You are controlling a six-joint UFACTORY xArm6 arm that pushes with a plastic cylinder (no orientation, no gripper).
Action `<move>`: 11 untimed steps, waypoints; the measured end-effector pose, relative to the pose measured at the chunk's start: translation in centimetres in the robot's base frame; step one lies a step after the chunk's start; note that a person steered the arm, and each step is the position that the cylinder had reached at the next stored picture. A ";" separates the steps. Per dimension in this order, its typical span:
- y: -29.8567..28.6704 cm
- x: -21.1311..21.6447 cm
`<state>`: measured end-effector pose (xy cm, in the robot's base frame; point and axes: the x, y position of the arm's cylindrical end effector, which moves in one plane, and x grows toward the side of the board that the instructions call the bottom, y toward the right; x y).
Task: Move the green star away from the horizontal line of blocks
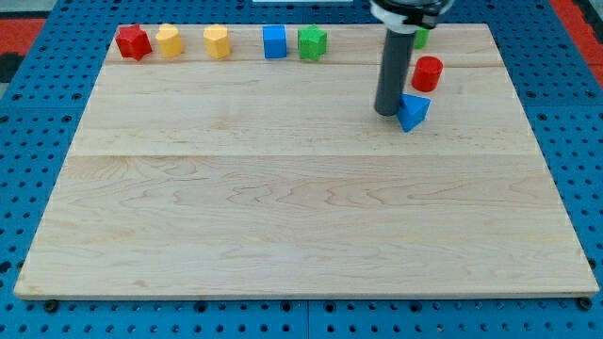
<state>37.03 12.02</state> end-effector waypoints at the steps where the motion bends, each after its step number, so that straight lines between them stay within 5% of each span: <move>1: 0.2 0.0; 4: 0.9 -1.1; 6: 0.6 -11.8; 9: -6.6 -17.7; 11: -10.9 -17.7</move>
